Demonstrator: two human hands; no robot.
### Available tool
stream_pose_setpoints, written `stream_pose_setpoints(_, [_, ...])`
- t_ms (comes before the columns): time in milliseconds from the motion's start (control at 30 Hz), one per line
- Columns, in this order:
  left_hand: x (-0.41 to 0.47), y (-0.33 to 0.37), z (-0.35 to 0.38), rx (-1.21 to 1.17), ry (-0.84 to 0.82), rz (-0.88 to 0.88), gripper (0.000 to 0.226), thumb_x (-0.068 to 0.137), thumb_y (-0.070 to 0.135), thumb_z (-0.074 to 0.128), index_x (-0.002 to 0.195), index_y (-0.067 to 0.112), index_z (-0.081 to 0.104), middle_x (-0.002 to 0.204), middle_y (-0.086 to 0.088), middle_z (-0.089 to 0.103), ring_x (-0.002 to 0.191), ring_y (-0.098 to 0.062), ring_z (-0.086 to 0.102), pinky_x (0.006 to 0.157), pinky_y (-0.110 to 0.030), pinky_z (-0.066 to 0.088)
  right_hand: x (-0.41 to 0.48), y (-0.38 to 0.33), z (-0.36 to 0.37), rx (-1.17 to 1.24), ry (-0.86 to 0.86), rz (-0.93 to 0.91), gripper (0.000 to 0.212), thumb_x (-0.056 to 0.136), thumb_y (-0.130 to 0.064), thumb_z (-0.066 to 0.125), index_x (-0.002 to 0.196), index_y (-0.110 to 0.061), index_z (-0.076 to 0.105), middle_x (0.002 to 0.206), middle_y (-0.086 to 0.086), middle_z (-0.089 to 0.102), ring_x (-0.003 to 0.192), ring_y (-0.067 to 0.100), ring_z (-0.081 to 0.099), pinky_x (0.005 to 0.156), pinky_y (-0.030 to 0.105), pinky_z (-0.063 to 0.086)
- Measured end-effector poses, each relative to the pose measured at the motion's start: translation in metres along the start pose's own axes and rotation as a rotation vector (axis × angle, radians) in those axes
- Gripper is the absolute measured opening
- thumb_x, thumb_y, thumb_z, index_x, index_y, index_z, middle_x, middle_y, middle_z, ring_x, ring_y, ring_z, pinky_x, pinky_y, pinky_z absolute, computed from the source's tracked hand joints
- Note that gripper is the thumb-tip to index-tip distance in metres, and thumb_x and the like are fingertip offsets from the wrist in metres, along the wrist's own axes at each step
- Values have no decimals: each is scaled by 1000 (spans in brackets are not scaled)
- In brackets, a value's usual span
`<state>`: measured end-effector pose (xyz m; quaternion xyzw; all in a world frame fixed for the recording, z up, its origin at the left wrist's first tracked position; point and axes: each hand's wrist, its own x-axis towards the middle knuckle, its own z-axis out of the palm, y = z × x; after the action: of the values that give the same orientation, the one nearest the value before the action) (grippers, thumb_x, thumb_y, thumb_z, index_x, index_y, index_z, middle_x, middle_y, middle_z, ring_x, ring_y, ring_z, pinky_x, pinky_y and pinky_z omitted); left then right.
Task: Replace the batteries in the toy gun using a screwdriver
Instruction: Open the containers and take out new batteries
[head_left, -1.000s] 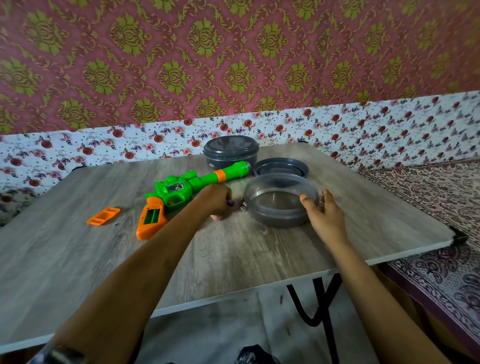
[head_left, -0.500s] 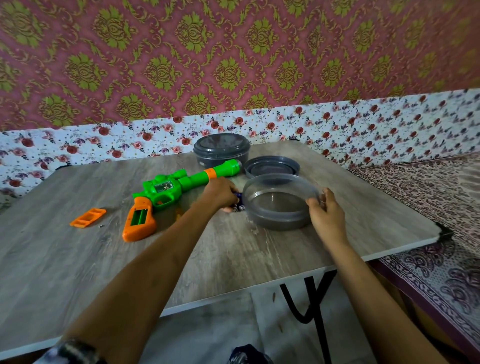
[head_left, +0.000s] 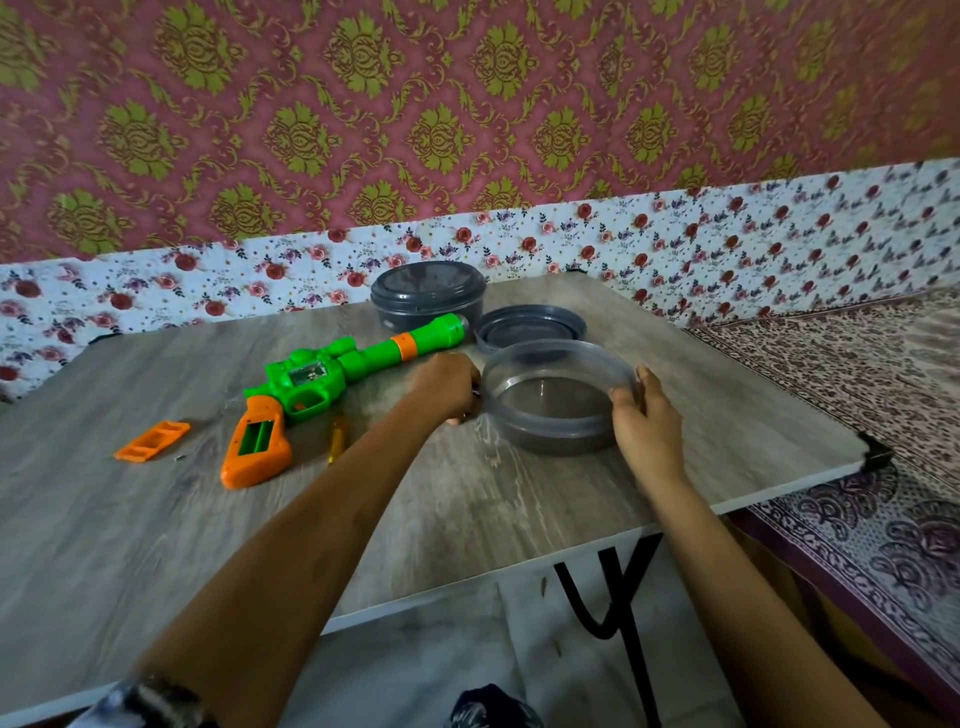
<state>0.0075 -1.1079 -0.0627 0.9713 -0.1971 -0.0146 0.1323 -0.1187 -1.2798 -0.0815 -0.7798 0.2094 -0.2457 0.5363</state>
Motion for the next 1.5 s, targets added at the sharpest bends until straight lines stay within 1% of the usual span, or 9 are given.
stream_pose_setpoints(100, [1,-7,-3,13,2,46,25,78,8,65,102,8,73,94,-13,73,83,-22,67,67,-28,50,-2,-2,-1,4,-6,-4,49,97,-19,39,144,-12,30,139,15,46,126,29,45,101,33,35])
stream_pose_setpoints(233, [5,-24,-23,-91,26,46,27,79,4,65,105,5,72,102,-15,72,60,3,59,56,-13,40,-3,-3,-1,-11,-7,-5,47,97,-20,39,144,-12,32,138,16,47,126,30,45,102,36,36])
stream_pose_setpoints(433, [0,6,-66,-463,17,144,31,83,3,66,115,1,65,103,-17,68,78,-19,63,80,-29,53,-3,-5,0,-34,-11,-19,47,97,-19,39,143,-12,33,137,15,49,122,29,48,101,34,36])
stream_pose_setpoints(600, [4,52,-31,-167,-228,387,33,82,3,66,114,9,67,104,-10,69,82,-17,63,64,-13,48,-3,-5,-2,-20,-36,-18,48,98,-22,41,144,-17,30,138,12,47,117,21,49,98,32,38])
stream_pose_setpoints(700, [10,63,-11,43,-280,474,35,83,5,65,116,14,67,115,-4,67,100,-20,62,82,-22,47,0,-3,-2,-4,-52,-14,51,98,-24,41,146,-16,26,148,8,38,132,21,40,106,31,31])
stream_pose_setpoints(867, [18,57,-22,-59,-383,444,42,83,4,64,122,20,63,125,0,62,103,-15,60,79,-12,45,11,-1,-5,-20,-69,13,50,98,-19,37,146,-18,28,144,11,42,129,25,42,102,28,33])
stream_pose_setpoints(1100, [55,30,-44,-291,100,287,28,84,-4,62,110,4,69,112,-11,68,92,-15,63,80,-22,50,28,3,-12,56,-34,48,46,98,-16,37,143,-17,35,147,6,39,131,20,39,105,27,30])
stream_pose_setpoints(1267, [87,14,-15,-4,87,233,37,82,0,64,117,10,66,124,-11,63,110,-25,60,97,-32,45,34,5,-11,144,7,109,40,98,-21,38,137,-18,43,143,5,43,132,22,40,108,35,31])
stream_pose_setpoints(1500, [102,30,4,105,127,236,20,88,15,60,104,20,72,111,-3,69,100,-24,63,96,-38,48,38,7,-10,125,30,119,40,98,-22,38,137,-18,45,143,4,44,132,20,40,106,30,31])
